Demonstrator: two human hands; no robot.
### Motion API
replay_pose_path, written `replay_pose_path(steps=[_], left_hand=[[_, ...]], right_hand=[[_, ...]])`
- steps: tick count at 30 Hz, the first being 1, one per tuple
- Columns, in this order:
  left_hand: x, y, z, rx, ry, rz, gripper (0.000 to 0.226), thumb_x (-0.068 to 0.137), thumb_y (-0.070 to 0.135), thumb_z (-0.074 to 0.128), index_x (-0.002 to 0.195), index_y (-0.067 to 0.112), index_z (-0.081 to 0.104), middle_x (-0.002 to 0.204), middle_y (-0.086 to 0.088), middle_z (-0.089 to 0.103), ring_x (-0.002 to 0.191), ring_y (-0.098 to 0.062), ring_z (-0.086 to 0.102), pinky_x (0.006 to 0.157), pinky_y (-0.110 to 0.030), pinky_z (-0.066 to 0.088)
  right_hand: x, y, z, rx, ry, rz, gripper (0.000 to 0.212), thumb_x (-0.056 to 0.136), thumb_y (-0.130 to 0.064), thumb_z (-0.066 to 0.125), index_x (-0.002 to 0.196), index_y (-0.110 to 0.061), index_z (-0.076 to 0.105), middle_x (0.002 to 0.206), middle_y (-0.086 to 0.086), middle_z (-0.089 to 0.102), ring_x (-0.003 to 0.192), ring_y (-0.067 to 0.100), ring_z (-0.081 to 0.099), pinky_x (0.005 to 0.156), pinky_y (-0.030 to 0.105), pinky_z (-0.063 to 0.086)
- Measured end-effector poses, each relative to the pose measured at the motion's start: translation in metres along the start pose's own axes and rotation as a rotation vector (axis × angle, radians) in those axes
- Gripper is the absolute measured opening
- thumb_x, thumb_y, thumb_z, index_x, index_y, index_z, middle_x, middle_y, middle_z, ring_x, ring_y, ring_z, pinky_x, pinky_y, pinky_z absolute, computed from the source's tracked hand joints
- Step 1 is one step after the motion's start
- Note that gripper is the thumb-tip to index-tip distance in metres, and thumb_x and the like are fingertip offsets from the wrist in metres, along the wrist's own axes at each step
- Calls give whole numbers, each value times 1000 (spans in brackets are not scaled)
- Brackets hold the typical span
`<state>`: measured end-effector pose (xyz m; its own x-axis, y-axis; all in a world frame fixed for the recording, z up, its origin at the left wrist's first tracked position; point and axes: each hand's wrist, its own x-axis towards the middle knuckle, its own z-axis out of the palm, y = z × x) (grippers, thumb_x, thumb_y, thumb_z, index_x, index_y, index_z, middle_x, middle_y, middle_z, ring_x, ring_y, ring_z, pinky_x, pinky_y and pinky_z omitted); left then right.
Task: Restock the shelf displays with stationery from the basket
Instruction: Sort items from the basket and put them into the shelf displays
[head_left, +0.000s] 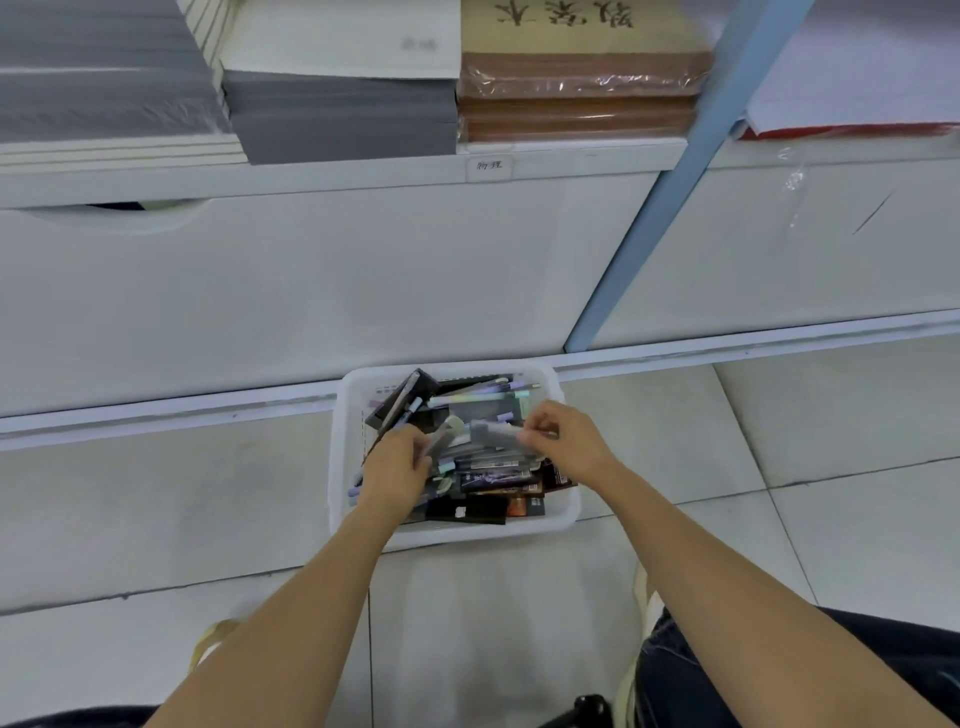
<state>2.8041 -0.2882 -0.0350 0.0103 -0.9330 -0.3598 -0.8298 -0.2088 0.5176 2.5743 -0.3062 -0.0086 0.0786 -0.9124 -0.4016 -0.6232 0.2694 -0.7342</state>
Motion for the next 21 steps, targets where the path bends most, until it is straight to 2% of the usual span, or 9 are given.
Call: replay_pose_path(steps=[2,4,7,9,11,14,16,18,21], left_hand=[[0,3,-8,-154,0,-50,10,98,12,49,108,11,49,86,-4,61,73,-17,53,66,-28,38],[0,14,-17,-430,-12,-76,12,100,8,43,111,9,44,80,-2,64,70,-16,58,61,-25,42],[0,42,-33,-719,-34,-38,8,100,13,44,107,9,45,77,-5,61,63,-16,55,55,-22,44],[0,57,-42,-714,-63,30,23,96,27,58,101,8,46,75,-5,55,61,-15,51,58,-27,44],[-3,66,-51,-695,-112,90,30,90,33,66,99,11,49,72,-3,51,57,-10,49,55,-22,45],[-7,71,-60,-687,-133,153,25,89,31,68,97,17,49,70,-3,53,53,-9,50,51,-18,44],[-11,73,-65,-650,-98,153,28,89,33,68,99,15,49,69,-5,55,55,-11,51,52,-19,44],[-16,74,-70,-620,-77,156,27,89,34,68,99,15,51,65,-4,56,51,-10,51,50,-18,43],[-25,74,-81,-708,-156,175,30,89,33,68,99,8,53,63,-6,59,44,-12,49,46,-22,40]], right_hand=[[3,-7,-15,119,70,0,7,91,-16,64,94,-10,64,97,4,66,76,15,61,67,17,46],[6,-19,-26,192,109,-10,11,93,-17,62,94,-7,67,87,-2,64,56,10,52,51,15,42],[9,-43,-33,251,13,-31,14,94,-18,61,95,-6,68,75,-7,58,46,-2,45,45,12,36],[11,-63,-38,313,-33,-46,15,95,-17,60,97,-5,67,70,-6,54,43,-1,42,45,12,36],[12,-80,-46,367,-5,-63,11,96,-13,57,94,-5,66,72,0,55,43,5,43,44,15,36],[10,-101,-57,316,-29,-78,8,95,-12,57,90,-9,62,70,6,57,46,9,50,45,18,41],[7,-109,-64,357,-113,-87,4,94,-11,59,93,-8,59,71,8,57,51,12,54,49,20,44],[2,-111,-71,418,-234,-108,10,92,-8,61,101,-7,56,73,8,57,57,14,57,55,22,47],[-5,-108,-84,405,-312,-150,15,90,-11,65,102,-7,58,69,4,55,55,13,47,54,23,41]])
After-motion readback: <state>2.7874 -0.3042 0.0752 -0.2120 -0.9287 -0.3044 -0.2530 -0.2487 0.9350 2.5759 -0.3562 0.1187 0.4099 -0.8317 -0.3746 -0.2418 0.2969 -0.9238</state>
